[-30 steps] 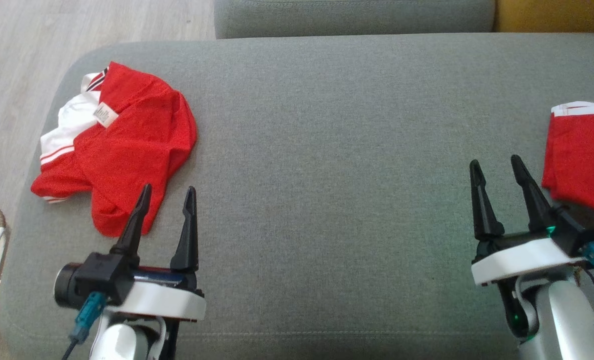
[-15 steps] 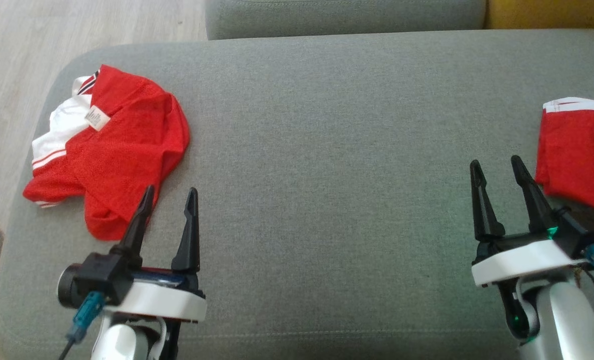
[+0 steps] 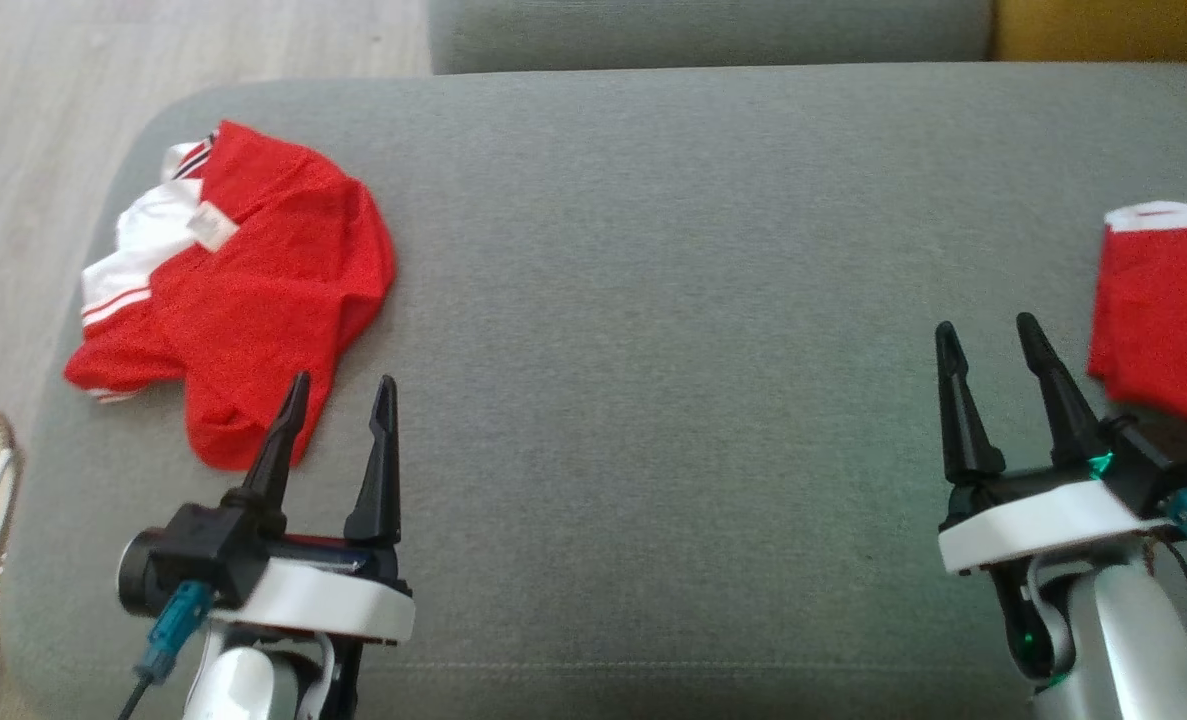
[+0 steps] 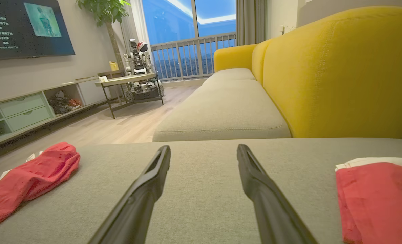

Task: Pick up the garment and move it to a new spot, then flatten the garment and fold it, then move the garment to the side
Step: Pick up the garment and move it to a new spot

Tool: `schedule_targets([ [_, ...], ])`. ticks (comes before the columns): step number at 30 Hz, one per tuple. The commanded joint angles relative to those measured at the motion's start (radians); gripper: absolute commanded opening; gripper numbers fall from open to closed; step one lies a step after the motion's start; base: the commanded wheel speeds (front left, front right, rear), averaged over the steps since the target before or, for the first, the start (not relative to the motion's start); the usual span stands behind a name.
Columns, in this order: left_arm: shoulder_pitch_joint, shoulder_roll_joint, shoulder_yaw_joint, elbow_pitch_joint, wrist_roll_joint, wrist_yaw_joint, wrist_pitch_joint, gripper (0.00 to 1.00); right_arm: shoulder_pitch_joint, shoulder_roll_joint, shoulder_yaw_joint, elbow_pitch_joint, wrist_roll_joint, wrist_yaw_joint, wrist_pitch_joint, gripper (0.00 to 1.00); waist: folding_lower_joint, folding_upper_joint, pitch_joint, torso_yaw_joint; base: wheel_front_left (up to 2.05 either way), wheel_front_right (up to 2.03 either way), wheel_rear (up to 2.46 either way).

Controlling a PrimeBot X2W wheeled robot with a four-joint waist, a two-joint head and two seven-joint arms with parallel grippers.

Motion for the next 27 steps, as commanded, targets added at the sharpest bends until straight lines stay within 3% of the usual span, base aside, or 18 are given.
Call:
schedule_targets([
  [1, -0.038, -0.002, 0.033, -0.030, -0.001, 0.001, -0.005, 1.00, -0.014, 0.001, 0.031, -0.035, 0.011, 0.000, -0.009, 1.00, 0.0000, 0.0000, -0.001, 0.018, 0.00, 0.00, 0.00],
  [19, -0.013, -0.002, 0.051, -0.046, -0.002, 0.022, -0.005, 1.00, 0.012, 0.001, 0.126, -0.026, 0.039, 0.000, -0.009, 1.00, 0.0000, 0.0000, -0.033, 0.266, 0.00, 0.00, 0.00],
  [27, 0.008, -0.002, 0.061, -0.031, -0.046, 0.044, -0.005, 1.00, 0.014, 0.001, 0.139, -0.007, 0.047, 0.000, -0.009, 1.00, 0.0000, 0.0000, -0.037, 0.332, 0.00, 0.00, 0.00],
])
